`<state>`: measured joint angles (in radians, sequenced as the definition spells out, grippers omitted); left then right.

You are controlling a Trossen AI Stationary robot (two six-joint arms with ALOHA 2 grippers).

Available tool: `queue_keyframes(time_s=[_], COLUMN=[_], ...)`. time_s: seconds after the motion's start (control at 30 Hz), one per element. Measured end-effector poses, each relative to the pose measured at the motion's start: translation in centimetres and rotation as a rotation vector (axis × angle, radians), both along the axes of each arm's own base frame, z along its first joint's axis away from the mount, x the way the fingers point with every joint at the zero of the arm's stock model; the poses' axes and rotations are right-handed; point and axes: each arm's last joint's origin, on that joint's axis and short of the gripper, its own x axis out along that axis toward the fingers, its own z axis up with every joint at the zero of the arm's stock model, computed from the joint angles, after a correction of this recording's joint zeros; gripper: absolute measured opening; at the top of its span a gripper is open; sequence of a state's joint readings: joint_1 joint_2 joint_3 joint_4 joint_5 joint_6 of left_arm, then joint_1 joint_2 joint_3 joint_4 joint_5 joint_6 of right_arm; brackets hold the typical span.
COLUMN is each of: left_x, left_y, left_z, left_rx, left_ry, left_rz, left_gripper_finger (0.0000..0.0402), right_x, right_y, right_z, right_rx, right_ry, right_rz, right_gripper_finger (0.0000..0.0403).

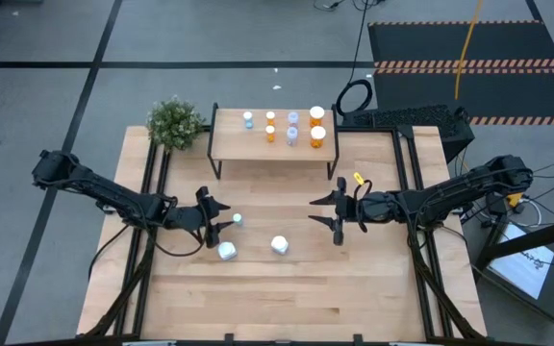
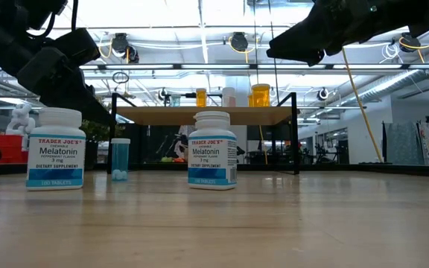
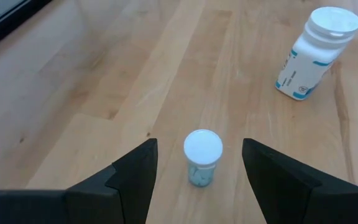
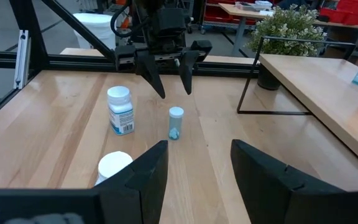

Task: Pick and place medicine bottles onto shelf by color
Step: Put the small blue pill bottle on the shelf aligned with the small blue pill bottle

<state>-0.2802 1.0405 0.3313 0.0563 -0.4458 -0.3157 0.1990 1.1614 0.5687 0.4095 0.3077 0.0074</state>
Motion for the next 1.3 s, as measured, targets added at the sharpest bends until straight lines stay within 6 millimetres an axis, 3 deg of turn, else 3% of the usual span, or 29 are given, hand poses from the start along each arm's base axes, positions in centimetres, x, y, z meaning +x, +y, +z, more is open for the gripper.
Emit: queue_keyframes(time_s=[1.3], left_x=[2.0], left_y=[-0.3], left_z=[-2.6], left_rx=[0.046], left_ry=[0.045], left_rz=[-0.023], left_gripper_finger=[0.0237], right_x=[0.0], right_y=[0.0], right_z=[0.0], right_rx=[0.006], right_ry=[0.000], right_rz=[-0.001], right_gripper_finger=[0.0169])
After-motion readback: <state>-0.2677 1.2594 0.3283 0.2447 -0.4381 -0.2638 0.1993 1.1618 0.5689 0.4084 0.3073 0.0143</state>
